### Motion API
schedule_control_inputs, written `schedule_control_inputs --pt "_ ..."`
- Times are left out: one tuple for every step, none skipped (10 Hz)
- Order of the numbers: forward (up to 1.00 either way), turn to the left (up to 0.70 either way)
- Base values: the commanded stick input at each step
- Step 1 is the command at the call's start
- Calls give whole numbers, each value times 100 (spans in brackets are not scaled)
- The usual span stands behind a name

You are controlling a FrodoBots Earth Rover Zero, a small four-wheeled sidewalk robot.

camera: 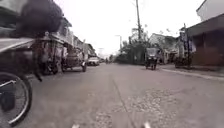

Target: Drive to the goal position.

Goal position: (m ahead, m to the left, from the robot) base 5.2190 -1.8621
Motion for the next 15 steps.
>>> schedule_control_inputs --pt "70 6" --pt "70 6" --pt "70 5" --pt "70 9" --pt "70 8" --pt "70 4" --pt "70 0" --pt "70 27" --pt "70 35" --pt "70 24" --pt "70 3" --pt "70 3" --pt "70 0" --pt "70 0" --pt "70 0"
